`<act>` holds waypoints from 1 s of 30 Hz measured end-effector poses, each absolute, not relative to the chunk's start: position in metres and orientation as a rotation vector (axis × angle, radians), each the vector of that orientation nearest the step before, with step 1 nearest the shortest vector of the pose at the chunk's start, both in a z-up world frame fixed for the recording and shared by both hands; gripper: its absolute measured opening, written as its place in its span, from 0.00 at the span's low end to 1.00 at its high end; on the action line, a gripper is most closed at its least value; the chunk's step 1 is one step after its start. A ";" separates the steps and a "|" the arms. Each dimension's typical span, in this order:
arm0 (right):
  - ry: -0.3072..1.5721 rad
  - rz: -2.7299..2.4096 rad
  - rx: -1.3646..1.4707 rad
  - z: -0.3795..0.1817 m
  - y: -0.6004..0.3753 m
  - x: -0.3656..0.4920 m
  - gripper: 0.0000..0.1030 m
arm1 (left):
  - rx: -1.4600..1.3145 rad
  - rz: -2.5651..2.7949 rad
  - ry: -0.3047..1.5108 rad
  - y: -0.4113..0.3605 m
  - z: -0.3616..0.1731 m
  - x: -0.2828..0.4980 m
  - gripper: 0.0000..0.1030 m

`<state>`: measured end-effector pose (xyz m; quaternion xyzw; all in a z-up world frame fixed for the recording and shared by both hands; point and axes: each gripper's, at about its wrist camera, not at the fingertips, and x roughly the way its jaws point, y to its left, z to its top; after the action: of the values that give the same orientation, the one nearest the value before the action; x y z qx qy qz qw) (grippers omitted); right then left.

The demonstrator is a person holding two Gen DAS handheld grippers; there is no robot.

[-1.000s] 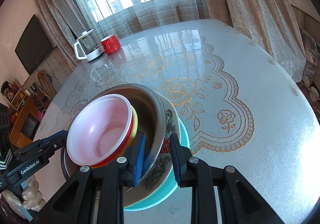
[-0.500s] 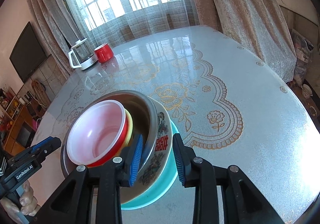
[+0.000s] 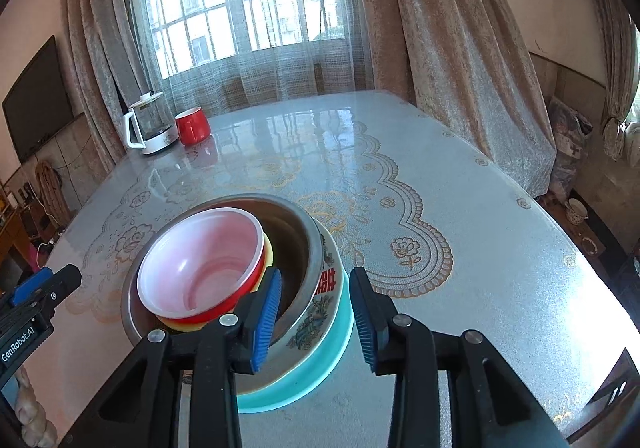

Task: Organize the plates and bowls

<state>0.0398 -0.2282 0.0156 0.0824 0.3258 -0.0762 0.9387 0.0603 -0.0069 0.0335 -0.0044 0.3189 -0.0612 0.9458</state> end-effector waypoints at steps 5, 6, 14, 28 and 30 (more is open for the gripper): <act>0.671 -0.176 0.161 0.012 -0.219 0.035 0.36 | 0.004 -0.117 0.629 -0.007 0.034 0.053 0.59; 0.668 -0.181 0.156 0.012 -0.218 0.034 0.36 | 0.006 -0.115 0.624 -0.007 0.034 0.051 0.59; 0.653 -0.184 0.125 0.014 -0.204 0.027 0.37 | 0.019 -0.129 0.619 -0.011 0.035 0.045 0.60; 0.640 -0.174 0.102 0.018 -0.194 0.028 0.37 | 0.019 -0.139 0.607 -0.014 0.037 0.042 0.62; 0.639 -0.173 0.100 0.018 -0.194 0.028 0.37 | 0.019 -0.139 0.605 -0.015 0.038 0.042 0.62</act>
<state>0.0284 -0.1939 0.0181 0.0492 0.3137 -0.0847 0.9444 0.0418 -0.0150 0.0379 0.0095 0.2976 -0.0686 0.9522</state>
